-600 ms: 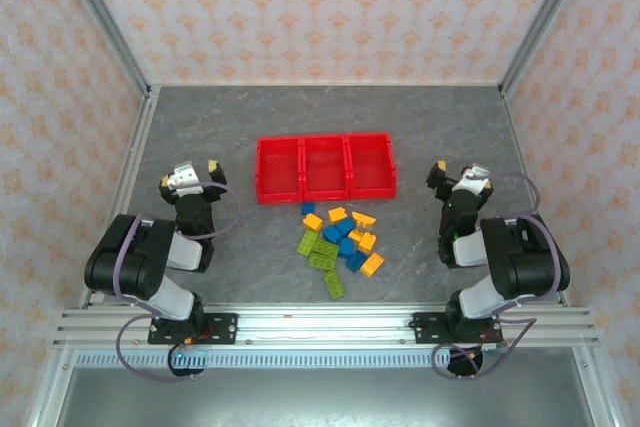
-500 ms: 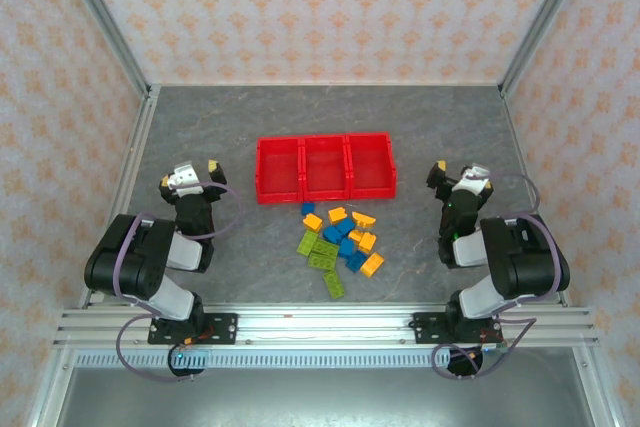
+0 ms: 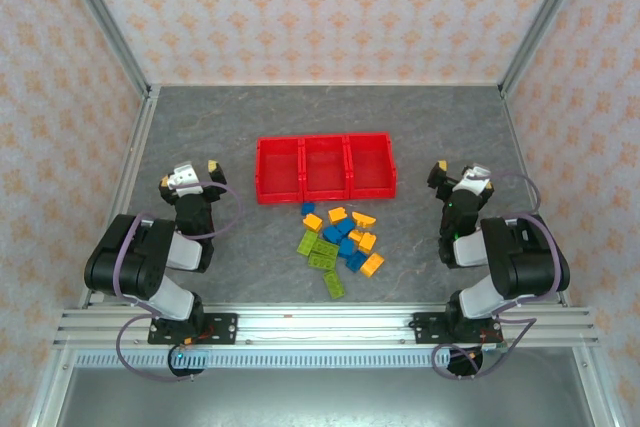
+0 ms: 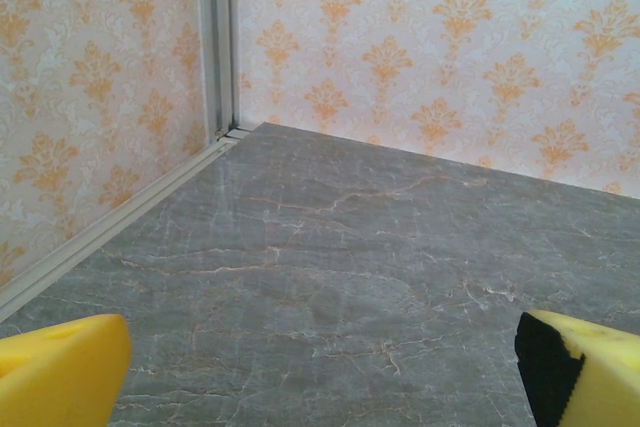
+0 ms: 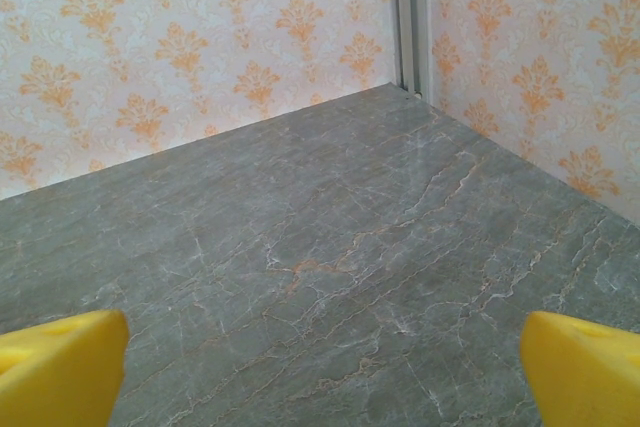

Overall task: Sort the legos into containers by color
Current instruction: Pick up the lego from the center of the table.

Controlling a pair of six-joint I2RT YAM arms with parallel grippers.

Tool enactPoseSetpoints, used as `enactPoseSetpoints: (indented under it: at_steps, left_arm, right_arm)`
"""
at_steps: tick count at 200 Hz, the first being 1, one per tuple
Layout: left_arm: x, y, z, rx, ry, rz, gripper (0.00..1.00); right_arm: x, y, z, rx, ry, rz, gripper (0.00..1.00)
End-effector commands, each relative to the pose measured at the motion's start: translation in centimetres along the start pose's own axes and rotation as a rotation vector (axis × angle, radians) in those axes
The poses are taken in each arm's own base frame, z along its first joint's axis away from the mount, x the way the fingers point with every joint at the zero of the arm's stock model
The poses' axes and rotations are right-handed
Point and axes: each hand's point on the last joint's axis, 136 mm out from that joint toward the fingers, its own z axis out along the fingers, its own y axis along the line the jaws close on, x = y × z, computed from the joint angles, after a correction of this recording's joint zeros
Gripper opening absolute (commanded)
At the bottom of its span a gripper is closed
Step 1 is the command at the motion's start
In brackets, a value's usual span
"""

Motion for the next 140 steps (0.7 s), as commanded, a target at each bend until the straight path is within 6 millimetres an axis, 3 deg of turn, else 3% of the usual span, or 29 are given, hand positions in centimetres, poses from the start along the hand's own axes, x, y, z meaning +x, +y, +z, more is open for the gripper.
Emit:
enactPoseSetpoints:
  at_steps: [1,36,48,60,70,92,113,140]
  left_arm:
    - [-0.4,0.0,0.5,-0.001,-0.007,0.005,1.0]
    - [-0.4,0.0,0.3,-0.001,-0.011,0.009,0.99]
    - [-1.6,-0.5,-0.8,0.01,-0.066,0.023,0.99]
    - [-3.2,-0.5,-2.6,-0.025,-0.122,0.042,1.0]
    - [-3.9,-0.7,-3.8,-0.06,-0.123,0.062,0.99]
    - [-5.2,-2.3,-4.5,-0.025,-0.023,-0.013,0.99]
    - [-7.2,-2.7,-5.2,-0.009,0.075,-0.186,0.99]
    - [-7.8,-5.4,-6.8,0.151,0.243,-0.249,0.99]
  right_arm:
    - [-0.5,-0.1,0.3,0.009,-0.011,0.017,1.0]
    - [-0.8,-0.1,0.1,0.008,-0.026,0.019,1.0]
    - [-1.3,-0.4,-0.2,0.022,-0.031,0.034,0.89]
    - [-2.9,0.1,-1.2,0.024,-0.087,0.011,0.89]
    - [-3.5,0.0,-1.1,0.076,-0.029,0.019,0.91]
    - [-6.3,-0.7,-0.6,0.196,0.098,0.212,0.99]
    - [-7.0,3.3,-1.0,0.01,0.27,0.29,0.97]
    - [-5.5,8.5,-3.3,-0.24,0.533,0.328,0.94]
